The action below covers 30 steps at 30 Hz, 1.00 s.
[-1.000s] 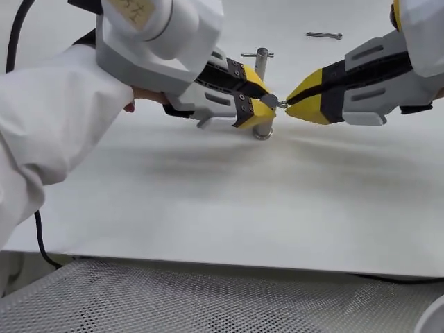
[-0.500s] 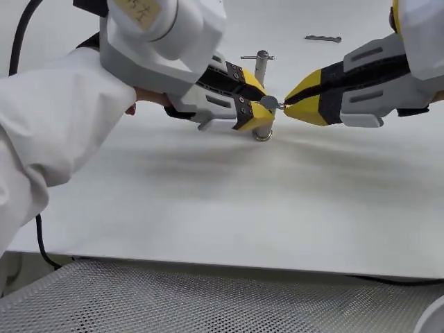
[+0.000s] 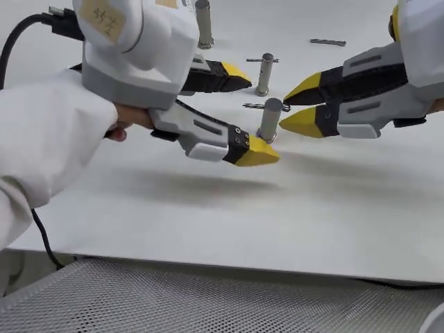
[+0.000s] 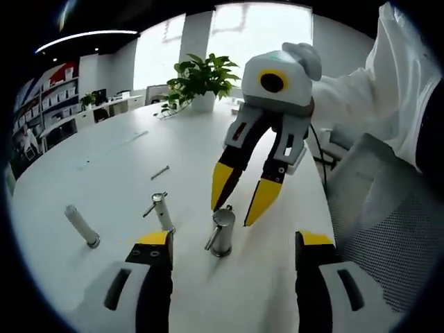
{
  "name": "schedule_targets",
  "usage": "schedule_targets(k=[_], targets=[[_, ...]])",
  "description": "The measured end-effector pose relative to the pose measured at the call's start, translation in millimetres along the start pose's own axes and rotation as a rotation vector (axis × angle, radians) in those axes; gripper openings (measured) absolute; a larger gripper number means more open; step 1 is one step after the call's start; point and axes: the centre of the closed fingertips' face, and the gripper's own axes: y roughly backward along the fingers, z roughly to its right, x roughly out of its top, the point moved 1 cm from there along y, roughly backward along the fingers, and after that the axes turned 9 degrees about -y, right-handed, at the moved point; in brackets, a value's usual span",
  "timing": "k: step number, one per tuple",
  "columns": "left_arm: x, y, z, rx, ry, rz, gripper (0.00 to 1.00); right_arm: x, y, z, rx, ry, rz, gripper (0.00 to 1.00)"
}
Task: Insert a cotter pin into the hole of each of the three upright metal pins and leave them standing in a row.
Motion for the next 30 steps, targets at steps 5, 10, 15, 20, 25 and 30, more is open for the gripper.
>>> schedule_targets(k=[5,10,15,20,25,30], targets=[[0.1,1.8,2.2,0.024,0.060,0.049,0.98,1.2,-6.7,-3.8,0.010,-0.015,0.009,0.18],[2.6,3.0,5.4,0.038,0.078,0.060,0.99,4.4,-13.7,-3.4,0.004,-0.020,0.016,0.19],[-1.3,5.6,7.9,0.045,0.075,0.048,0.99,3.3,-17.4,-1.5,-0.002,-0.017,0.009,0.17],[-9.6,6.5,5.7,0.048,0.084,0.036,0.99,0.7,-21.5,-1.9,0.006,-0.036,-0.001,0.13],[-11.0,7.9,5.1,0.044,0.078,0.036,0.99,-1.4,-23.1,0.0,0.001,-0.019,-0.006,0.09],[-13.8,9.2,4.9,0.044,0.076,0.032,0.99,-1.5,-22.3,-0.5,-0.004,-0.004,-0.009,0.09]])
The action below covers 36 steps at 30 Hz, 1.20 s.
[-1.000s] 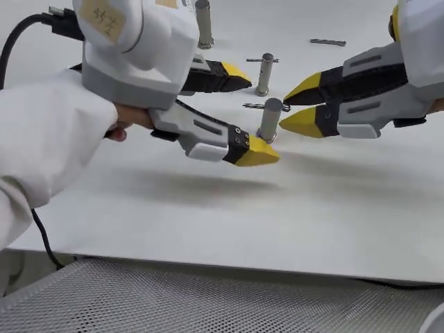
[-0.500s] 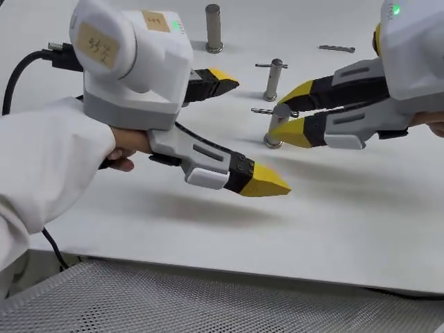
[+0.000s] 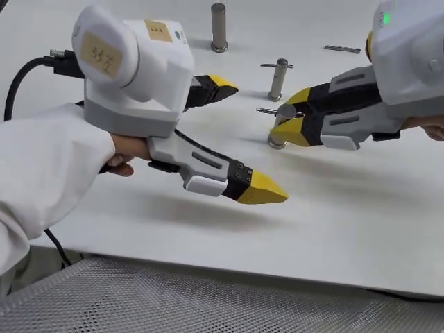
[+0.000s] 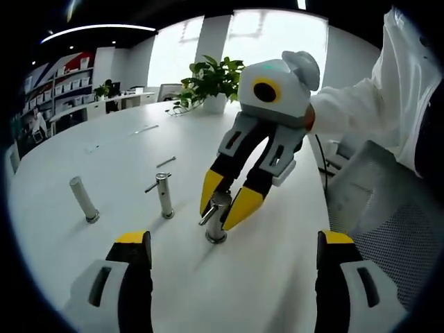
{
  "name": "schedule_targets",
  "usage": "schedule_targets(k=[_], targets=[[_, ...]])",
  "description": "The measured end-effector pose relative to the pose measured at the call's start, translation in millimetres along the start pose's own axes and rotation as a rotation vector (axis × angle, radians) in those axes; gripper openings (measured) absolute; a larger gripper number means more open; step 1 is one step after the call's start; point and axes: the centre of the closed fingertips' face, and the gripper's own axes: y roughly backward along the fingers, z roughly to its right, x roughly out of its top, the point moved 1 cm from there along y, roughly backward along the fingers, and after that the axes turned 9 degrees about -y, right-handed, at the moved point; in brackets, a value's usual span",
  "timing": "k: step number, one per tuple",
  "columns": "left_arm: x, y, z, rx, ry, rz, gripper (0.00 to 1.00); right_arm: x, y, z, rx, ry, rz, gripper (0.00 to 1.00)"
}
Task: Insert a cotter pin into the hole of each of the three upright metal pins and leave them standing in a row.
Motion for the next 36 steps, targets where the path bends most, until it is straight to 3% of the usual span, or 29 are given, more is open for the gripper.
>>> schedule_targets(k=[12,25,33,36], targets=[[-3.3,-0.1,-1.9,0.004,0.002,-0.006,0.99,-3.3,6.2,1.7,-0.013,0.049,-0.002,0.08],[-7.7,6.0,1.3,0.001,0.021,-0.028,0.98,-3.0,44.6,43.4,-0.021,0.035,0.024,0.08],[-11.1,11.5,8.3,0.011,0.039,-0.035,0.98,-6.6,51.1,69.7,-0.040,0.037,0.014,0.08],[-10.2,13.4,7.4,0.027,0.036,-0.030,0.98,-5.8,51.4,68.8,-0.039,0.039,0.010,0.08]])
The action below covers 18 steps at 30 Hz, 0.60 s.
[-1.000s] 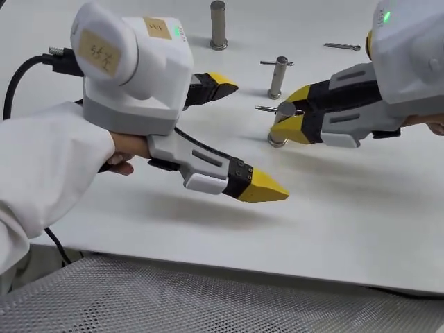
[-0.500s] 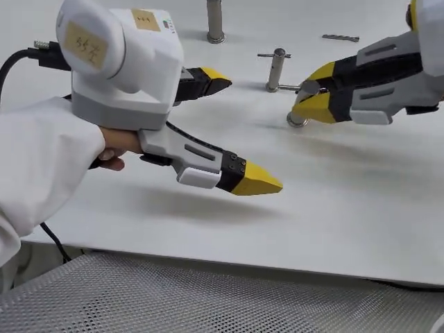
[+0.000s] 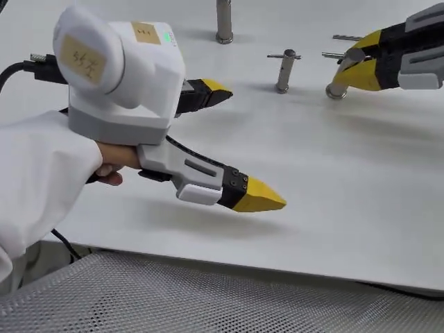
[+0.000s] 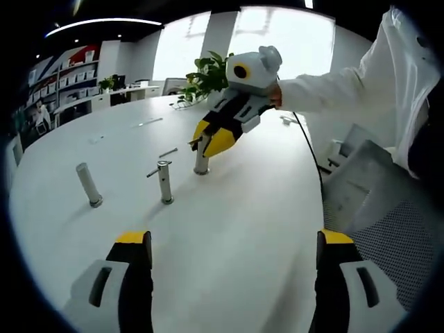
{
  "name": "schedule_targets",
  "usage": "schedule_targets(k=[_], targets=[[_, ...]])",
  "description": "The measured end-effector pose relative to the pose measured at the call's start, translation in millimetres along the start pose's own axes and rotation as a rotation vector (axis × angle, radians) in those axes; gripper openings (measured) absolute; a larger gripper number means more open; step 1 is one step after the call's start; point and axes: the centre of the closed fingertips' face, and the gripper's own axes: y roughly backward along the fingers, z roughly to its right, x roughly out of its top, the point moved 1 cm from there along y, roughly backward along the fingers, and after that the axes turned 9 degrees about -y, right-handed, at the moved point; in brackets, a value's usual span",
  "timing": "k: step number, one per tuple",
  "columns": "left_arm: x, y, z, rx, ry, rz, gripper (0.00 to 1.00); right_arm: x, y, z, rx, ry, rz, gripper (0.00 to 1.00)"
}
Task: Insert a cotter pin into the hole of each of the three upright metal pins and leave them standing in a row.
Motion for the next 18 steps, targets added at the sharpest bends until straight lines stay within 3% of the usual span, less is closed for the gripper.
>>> schedule_targets(k=[8,18], targets=[[4.4,3.2,-4.6,0.025,0.002,0.015,0.99,-4.8,0.1,9.4,0.003,0.010,-0.008,0.08],[1.0,3.1,-3.7,0.021,0.021,0.012,0.98,-12.3,-0.9,18.2,-0.020,-0.019,-0.010,0.08]])
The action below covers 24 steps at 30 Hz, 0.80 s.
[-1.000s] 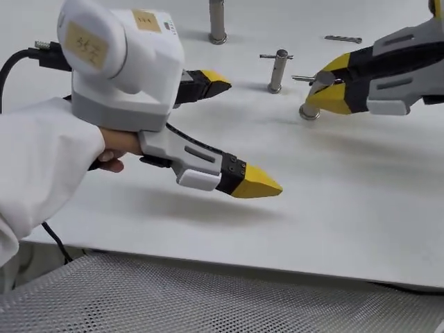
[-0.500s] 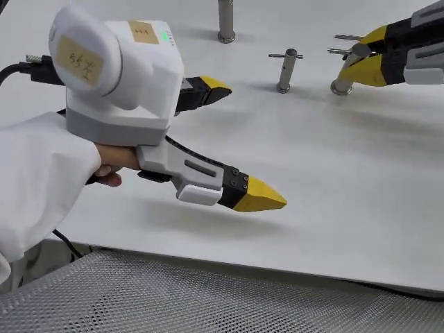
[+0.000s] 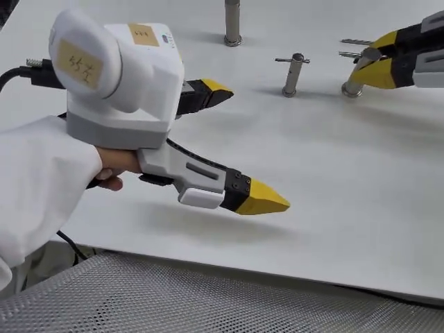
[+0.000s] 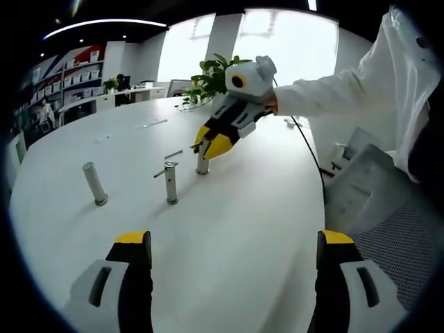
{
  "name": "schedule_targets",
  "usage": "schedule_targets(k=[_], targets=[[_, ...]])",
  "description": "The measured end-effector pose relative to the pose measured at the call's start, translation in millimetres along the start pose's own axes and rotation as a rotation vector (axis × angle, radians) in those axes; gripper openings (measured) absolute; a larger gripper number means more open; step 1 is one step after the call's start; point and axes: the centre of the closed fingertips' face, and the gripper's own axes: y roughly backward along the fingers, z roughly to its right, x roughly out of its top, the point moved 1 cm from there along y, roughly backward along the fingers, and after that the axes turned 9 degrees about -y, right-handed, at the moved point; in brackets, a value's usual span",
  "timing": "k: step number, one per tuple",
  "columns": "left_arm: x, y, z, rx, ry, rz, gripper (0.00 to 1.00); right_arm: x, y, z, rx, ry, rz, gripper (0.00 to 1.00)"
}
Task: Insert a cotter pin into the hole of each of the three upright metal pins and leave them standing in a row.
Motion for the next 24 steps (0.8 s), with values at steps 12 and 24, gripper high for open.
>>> schedule_targets(k=[12,24], targets=[[-1.5,1.1,0.2,0.004,0.003,-0.004,0.98,-1.0,-1.5,-6.6,-0.001,-0.024,0.013,0.08],[-4.0,2.5,2.1,0.004,0.004,-0.014,0.98,-2.2,-2.7,-5.0,0.011,-0.032,0.022,0.08]])
